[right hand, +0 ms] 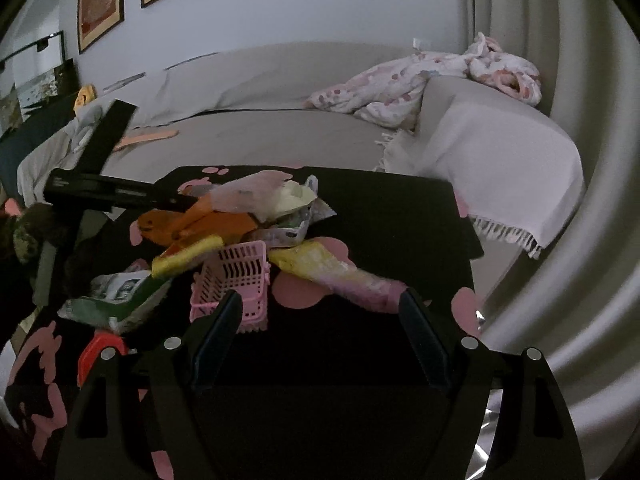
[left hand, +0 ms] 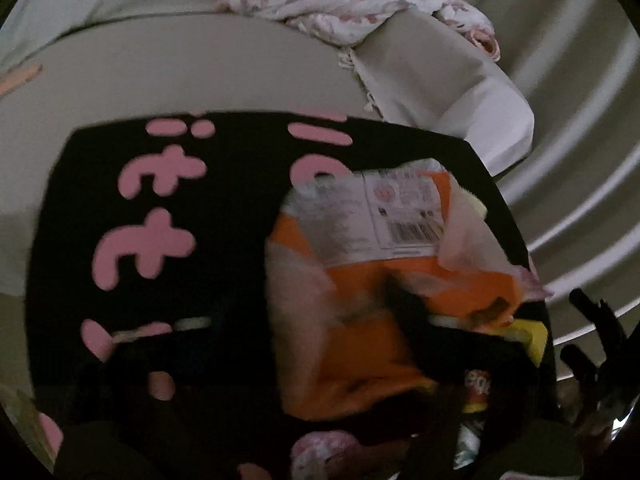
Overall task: Collect trash
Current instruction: 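Grasp the orange snack bag with the left gripper while the right gripper reaches the milk carton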
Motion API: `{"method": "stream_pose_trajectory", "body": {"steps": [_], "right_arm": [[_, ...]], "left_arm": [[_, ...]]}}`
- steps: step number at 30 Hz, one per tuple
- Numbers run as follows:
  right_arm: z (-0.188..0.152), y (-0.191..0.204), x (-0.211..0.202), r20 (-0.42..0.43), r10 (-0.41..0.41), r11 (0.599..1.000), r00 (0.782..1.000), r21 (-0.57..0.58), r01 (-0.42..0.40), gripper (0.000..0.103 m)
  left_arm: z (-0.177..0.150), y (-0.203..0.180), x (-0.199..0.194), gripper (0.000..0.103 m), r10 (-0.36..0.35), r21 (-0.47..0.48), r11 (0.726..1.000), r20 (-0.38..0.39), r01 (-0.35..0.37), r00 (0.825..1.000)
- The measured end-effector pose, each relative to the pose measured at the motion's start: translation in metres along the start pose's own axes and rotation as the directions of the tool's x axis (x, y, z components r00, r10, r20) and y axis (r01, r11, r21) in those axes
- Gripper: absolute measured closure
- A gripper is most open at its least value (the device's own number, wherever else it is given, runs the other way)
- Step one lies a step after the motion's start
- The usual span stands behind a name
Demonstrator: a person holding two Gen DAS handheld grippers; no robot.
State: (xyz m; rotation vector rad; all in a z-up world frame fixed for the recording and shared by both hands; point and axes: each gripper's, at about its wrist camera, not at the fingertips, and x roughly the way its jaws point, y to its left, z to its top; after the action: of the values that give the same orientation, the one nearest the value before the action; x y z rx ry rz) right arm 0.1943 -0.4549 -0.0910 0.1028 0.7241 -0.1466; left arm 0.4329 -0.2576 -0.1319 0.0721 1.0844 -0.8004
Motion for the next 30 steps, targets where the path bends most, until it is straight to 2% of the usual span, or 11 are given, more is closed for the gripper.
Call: {"method": "stream_pose_trajectory", "body": {"steps": [1,2,4,8,13,17,23,26,27,30], "right_arm": [[-0.001,0.001,-0.002,0.001,0.002,1.0,1.0,0.0,-0.002,0.026],[-0.002,0.001,-0.004,0.005,0.005,1.0,1.0,-0.001,-0.005,0.026],[-0.004,0.004,-0.01,0.012,0.009,1.0,1.0,-0.006,-0.009,0.026],[-0.007,0.008,-0.016,0.017,0.031,0.999,0.999,-0.007,-0.031,0.026],[-0.009,0.03,-0.019,0.007,0.094,0.995,0.996,-0.045,-0.094,0.026],[-0.005,0.064,-0.022,-0.01,0.166,0.977,0.986,-0.132,-0.166,0.026],[0.008,0.13,-0.01,-0.099,0.297,0.923,0.95,-0.226,-0.312,0.026],[0.001,0.162,-0.01,-0.108,0.26,0.907,0.96,-0.313,-0.281,0.026],[-0.004,0.172,-0.008,-0.103,0.228,0.904,0.968,-0.347,-0.25,0.026],[-0.015,0.181,0.002,-0.125,0.176,0.901,0.976,-0.378,-0.211,0.026]], "left_arm": [[-0.004,-0.001,-0.004,0.071,0.005,-0.003,1.0,0.014,-0.004,1.0],[-0.008,-0.002,-0.009,0.082,0.006,0.005,1.0,0.025,-0.006,1.0],[-0.019,-0.001,-0.028,0.082,0.02,0.013,1.0,0.064,-0.021,0.998],[-0.044,0.013,-0.083,0.083,-0.016,-0.075,0.997,0.158,0.028,0.987],[-0.092,0.032,-0.153,0.083,0.053,-0.154,0.988,0.268,-0.011,0.962],[-0.138,0.055,-0.19,0.083,0.125,-0.236,0.97,0.293,-0.055,0.948],[-0.205,0.088,-0.219,0.083,0.262,-0.389,0.91,0.274,-0.142,0.925],[-0.224,0.088,-0.223,0.083,0.307,-0.399,0.898,0.272,-0.184,0.912],[-0.232,0.088,-0.225,0.083,0.312,-0.401,0.897,0.277,-0.186,0.909],[-0.242,0.084,-0.225,0.083,0.303,-0.403,0.899,0.293,-0.171,0.907]]}}
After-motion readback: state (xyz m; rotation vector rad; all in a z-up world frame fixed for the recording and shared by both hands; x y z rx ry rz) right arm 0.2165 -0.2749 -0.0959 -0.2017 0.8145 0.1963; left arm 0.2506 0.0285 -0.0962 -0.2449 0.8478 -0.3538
